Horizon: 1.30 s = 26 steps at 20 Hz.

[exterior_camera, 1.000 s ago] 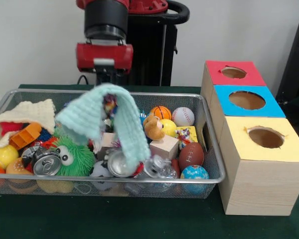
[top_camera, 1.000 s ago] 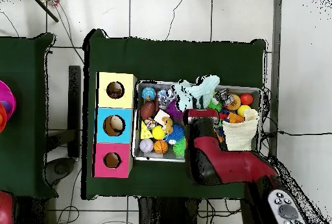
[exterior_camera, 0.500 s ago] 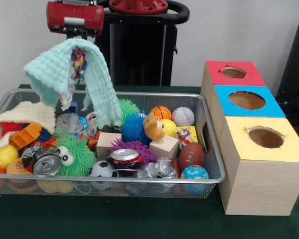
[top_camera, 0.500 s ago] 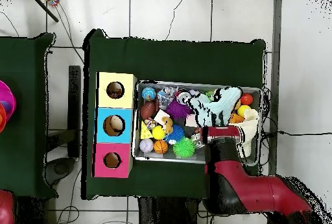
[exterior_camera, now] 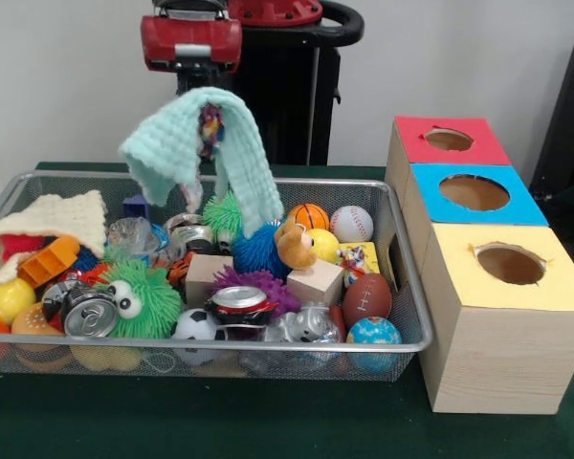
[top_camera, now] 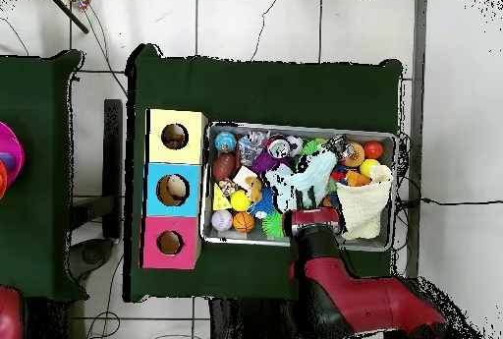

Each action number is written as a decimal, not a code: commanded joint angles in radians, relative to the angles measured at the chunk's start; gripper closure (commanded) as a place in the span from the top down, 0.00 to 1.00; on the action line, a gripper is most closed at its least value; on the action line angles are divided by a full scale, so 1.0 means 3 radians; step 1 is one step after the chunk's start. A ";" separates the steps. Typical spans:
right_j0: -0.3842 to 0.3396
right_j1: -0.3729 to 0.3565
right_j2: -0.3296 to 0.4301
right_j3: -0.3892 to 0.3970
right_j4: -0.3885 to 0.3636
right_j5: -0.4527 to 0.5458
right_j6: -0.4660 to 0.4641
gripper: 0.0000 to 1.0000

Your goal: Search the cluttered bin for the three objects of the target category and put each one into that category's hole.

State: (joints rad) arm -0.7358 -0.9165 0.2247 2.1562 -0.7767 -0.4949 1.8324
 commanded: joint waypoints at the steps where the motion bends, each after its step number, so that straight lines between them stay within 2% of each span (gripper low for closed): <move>1: 0.0078 0.0128 -0.0072 0.0124 0.0093 -0.0040 0.0526 1.00; 3: 0.0080 0.0082 -0.0025 0.0138 0.0101 0.0069 0.0559 1.00; 5: -0.0047 -0.0102 0.0297 0.0201 0.0080 0.0384 0.0710 1.00; 6: -0.0041 -0.0185 0.0352 0.0212 0.0103 0.0437 0.0725 1.00; 8: 0.0060 -0.0231 0.0319 0.0193 0.0174 0.0419 0.0693 1.00; 12: 0.0264 -0.0061 0.0163 0.0062 0.0265 0.0290 0.0578 1.00; 17: 0.0298 -0.0095 0.0207 0.0028 0.0296 0.0396 0.0566 1.00; 21: 0.0468 -0.0014 0.0018 -0.0078 0.0454 0.0376 0.0485 1.00; 24: 0.0575 0.0125 -0.0057 -0.0239 0.0582 0.0606 0.0392 1.00; 26: 0.0611 0.0213 -0.0038 -0.0398 0.0627 0.0998 0.0243 1.00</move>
State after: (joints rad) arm -0.5815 -0.9260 0.2210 2.1704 -0.6575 -0.4463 1.8324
